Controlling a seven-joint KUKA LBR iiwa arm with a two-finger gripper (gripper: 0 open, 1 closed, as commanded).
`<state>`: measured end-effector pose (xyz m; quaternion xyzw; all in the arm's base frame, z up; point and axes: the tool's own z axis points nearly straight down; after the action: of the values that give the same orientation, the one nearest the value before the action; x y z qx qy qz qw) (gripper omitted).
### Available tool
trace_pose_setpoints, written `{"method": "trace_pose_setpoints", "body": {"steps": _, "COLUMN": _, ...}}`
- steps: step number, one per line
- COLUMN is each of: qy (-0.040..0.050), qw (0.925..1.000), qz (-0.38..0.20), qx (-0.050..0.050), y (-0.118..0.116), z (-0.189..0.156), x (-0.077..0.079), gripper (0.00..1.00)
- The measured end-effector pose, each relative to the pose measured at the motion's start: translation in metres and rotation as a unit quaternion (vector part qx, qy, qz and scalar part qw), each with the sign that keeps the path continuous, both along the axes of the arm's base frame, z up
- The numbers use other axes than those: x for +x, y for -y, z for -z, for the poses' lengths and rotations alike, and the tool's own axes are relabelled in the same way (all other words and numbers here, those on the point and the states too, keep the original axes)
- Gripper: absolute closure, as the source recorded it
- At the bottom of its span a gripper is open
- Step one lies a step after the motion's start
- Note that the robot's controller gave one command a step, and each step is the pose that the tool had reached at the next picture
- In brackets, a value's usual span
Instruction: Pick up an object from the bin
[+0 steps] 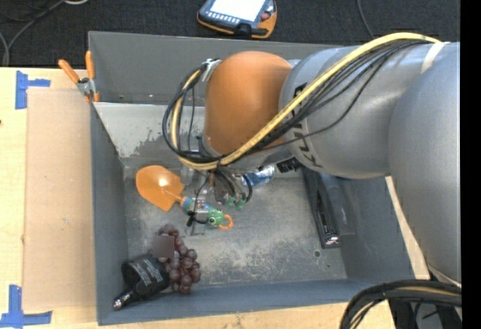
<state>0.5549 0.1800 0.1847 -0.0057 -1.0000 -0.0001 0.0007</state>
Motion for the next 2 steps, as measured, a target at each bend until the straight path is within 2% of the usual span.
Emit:
{"method": "trace_pose_setpoints", "body": {"steps": 1, "qy": -0.0063, "qw": 0.9987, "qz": -0.05, "qx": -0.002, "y": 0.038, "z": 0.054, "x": -0.088, "gripper": 0.0}}
{"method": "trace_pose_setpoints", "body": {"steps": 2, "qy": 0.0061, "qw": 0.9905, "qz": -0.137, "qx": 0.001, "y": 0.031, "z": 0.061, "x": -0.058, "gripper": 0.0}}
